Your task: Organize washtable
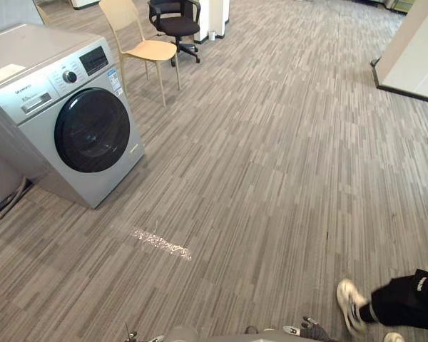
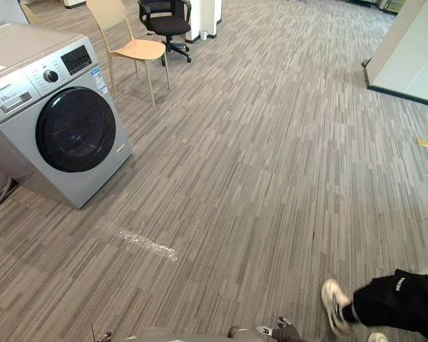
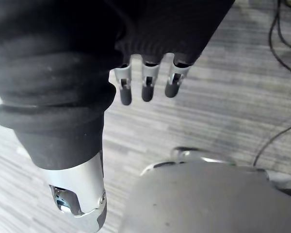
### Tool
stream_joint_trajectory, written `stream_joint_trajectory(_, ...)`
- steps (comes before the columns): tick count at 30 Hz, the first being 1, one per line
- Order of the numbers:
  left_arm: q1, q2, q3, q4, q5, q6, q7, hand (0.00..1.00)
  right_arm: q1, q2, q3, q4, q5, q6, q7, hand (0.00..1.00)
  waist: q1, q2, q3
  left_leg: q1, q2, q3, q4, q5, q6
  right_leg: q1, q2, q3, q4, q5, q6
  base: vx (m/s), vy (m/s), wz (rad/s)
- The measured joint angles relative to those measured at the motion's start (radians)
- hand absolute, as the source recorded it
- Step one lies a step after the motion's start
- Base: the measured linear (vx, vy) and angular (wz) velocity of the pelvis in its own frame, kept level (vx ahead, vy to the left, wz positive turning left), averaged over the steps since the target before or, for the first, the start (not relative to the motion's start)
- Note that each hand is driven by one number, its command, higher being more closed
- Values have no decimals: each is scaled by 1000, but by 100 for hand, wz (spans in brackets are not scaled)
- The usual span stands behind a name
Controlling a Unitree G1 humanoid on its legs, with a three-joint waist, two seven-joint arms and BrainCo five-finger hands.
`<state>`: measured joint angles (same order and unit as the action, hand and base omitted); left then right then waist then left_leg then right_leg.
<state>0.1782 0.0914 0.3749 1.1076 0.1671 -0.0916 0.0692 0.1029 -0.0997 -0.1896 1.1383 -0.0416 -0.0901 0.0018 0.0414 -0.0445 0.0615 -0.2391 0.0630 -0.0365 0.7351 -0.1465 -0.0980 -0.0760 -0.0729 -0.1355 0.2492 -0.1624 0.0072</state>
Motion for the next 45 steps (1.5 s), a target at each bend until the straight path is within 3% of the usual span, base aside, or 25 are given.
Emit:
stream_joint_trajectory(3, -3, -16, -10, -4, -2, -2, 0, 0, 3, -5, 1, -24, 12, 0, -6, 0, 7, 12, 11, -45, -22, 11, -57, -36, 1, 42, 7, 7, -37, -15, -14, 65, -140, -14)
stream_joint_trajectory(5, -2, -23, -47, -18, -9, -5, -2, 0, -23, -10, 2, -26, 13, -1, -7, 0, 22, 31, 18, -58, -48, 9, -294, -26, -1, 47, 17, 32, -80, -9, -17, 149, -12, -32)
stream_joint_trajectory(6, -4, -45, -57, -20, -11, -7, -2, 0, -45, -20, 5, -27, 12, 0, -7, 0, 44, 73, 38, -66, -61, 10, -551, 46, -10, 63, 33, 46, -127, -4, -24, 229, 57, -33)
stream_joint_trajectory(8, -4, -65, -51, -20, -22, -7, -1, 0, -52, -27, 21, -27, 12, 1, -7, 0, 74, 91, 48, -91, -55, 16, -604, 115, -11, 84, 41, 63, -149, -7, -21, 309, 107, -41)
stream_joint_trajectory(10, 18, -71, -28, -17, -46, -6, 0, 0, -60, -15, 51, -27, 10, 0, -3, 0, 106, 84, 45, -85, -35, 85, -584, 193, 41, 124, 37, 97, -171, -27, 3, 399, 126, -46)
stream_joint_trajectory(12, 24, -64, 5, -18, -58, -6, 0, 0, -92, 12, 47, -31, 9, -3, 1, 0, 125, 33, 36, -79, -66, 139, -486, 120, 151, 144, -9, 137, -150, -38, 29, 510, 143, -33)
stream_joint_trajectory(13, 22, -56, 13, -19, -59, -6, 0, 0, -94, 12, 46, -38, 9, -5, 1, 0, 122, 29, 35, -73, -71, 140, -471, 101, 164, 144, -14, 144, -125, -38, 30, 495, 152, -4)
stream_joint_trajectory(15, 21, -46, 10, -17, -60, -8, -3, 0, -94, 5, 36, -44, 9, -19, 1, 0, 107, 26, 34, -35, -82, 129, -435, 23, 167, 94, -17, 151, 96, -70, 87, 445, 141, 15)
stream_joint_trajectory(16, 21, -26, -15, -16, -58, -5, -3, 0, -84, 4, 29, -45, 10, -19, 0, 0, 96, 6, 29, 18, -109, 118, -435, -33, 167, -22, -46, 147, 416, -49, 252, 437, 115, 30)
stream_joint_trajectory(17, 20, -15, -33, -17, -57, -4, -4, 0, -72, 3, 28, -47, 9, -19, 1, 0, 85, 6, 31, 43, -123, 101, -440, -40, 176, -67, -60, 141, 535, -30, 268, 456, 101, 58)
stream_joint_trajectory(19, 1, 14, -100, -18, -47, -3, -5, 0, -38, 4, 9, -44, 9, -15, 2, 0, 55, -6, 32, 157, -153, 51, -478, -61, 201, -161, -101, 84, 793, -39, 226, 608, 39, 79)
stream_joint_trajectory(20, -13, 22, -116, -20, -40, -3, -5, 0, -24, 1, -10, -43, 9, -13, 1, 0, 49, 2, 35, 234, -150, 28, -528, -62, 204, -199, -103, 36, 810, -73, 162, 665, 8, 58)
stream_joint_trajectory(21, -21, 22, -125, -20, -38, -3, -4, 0, -21, -2, -12, -43, 9, -13, 1, 0, 43, 8, 35, 267, -144, 16, -553, -62, 204, -216, -102, 9, 795, -87, 138, 510, -31, 45)
stream_joint_trajectory(22, -39, 20, -130, -20, -38, -4, -3, 0, -21, -7, -23, -45, 8, -14, 1, 0, 26, 18, 39, 316, -127, 7, -588, -62, 204, -253, -100, -57, 717, -110, 94, 484, -55, 36)
stream_joint_trajectory(25, -75, 2, -129, -21, -38, -6, -2, 0, -31, -12, -55, -48, -1, -15, -2, 0, 20, 43, 47, 373, -80, 11, -600, -73, 185, -317, -90, -157, 394, -91, 44, 458, -80, 24)
stream_joint_trajectory(27, -77, -10, -129, -21, -36, -6, 0, 0, -24, -15, -76, -56, -8, -12, -3, 0, 1, 49, 47, 424, -43, 10, -597, -116, 111, -313, -82, -141, 10, 102, 21, 579, -189, 41)
stream_joint_trajectory(28, -74, -10, -130, -21, -32, -5, -1, 0, -17, -15, -89, -63, -8, -8, -3, 0, -3, 44, 45, 447, -38, 10, -596, -134, 84, -308, -94, -137, -66, 231, 32, 694, -282, 34)
stream_joint_trajectory(29, -78, -20, -127, -17, -13, -3, 0, 0, -10, -17, -116, -70, -11, -1, -2, 0, 8, 47, 35, 468, -18, 14, -590, -147, 61, -279, -79, -156, -95, 345, -1, 596, -252, 14)
stream_joint_trajectory(31, -91, -35, -126, -15, 8, -6, -4, 0, -24, -17, -192, -68, -13, 6, -5, 0, 2, 82, 60, 477, 2, 33, -583, -100, 12, -277, -80, -163, 12, 270, -22, 552, -231, 13)
stream_joint_trajectory(34, -82, -39, -128, -8, 35, -10, -4, 0, -7, -36, -201, -54, -23, 22, -8, 0, -7, 75, 54, 560, -2, 70, -686, -12, 12, -287, -98, -143, 214, 139, -20, 356, -143, 22)
stream_joint_trajectory(37, -62, -29, -87, 4, 40, -7, -6, 0, -13, -19, -184, -42, -45, 18, 0, 0, -5, 58, 3, 454, 38, 63, -464, -10, 7, -241, -43, -133, 134, 79, -12, 418, -203, -25)
stream_joint_trajectory(38, -58, -31, -60, 9, 40, -5, -6, 0, -10, -14, -184, -25, -44, 19, 1, 0, -7, 61, 3, 383, 66, 63, -299, 15, -26, -190, 0, -136, 70, 79, -29, 292, -133, -12)
stream_joint_trajectory(40, -34, -40, -7, 10, 34, -4, -5, 0, 7, -13, -146, -16, -36, 24, -2, 0, 8, 50, 5, 254, 116, 70, 29, 137, -16, -92, 49, -112, -19, 75, -58, 369, -129, -46)
stream_joint_trajectory(42, -22, -45, 16, 0, 20, -4, -6, 0, 18, -4, -144, -25, -16, 24, -6, 0, 12, 48, 10, 144, 148, 106, 183, -3, 44, -15, 72, -98, -55, 67, -69, 398, -109, -45)
stream_joint_trajectory(45, -30, -47, -11, -23, 15, -6, -3, 0, 15, 0, -148, -41, 4, 19, -16, 0, 26, 43, 14, 16, 100, 127, 29, -114, 38, 73, 70, -54, -121, 66, -63, 328, -42, -45)
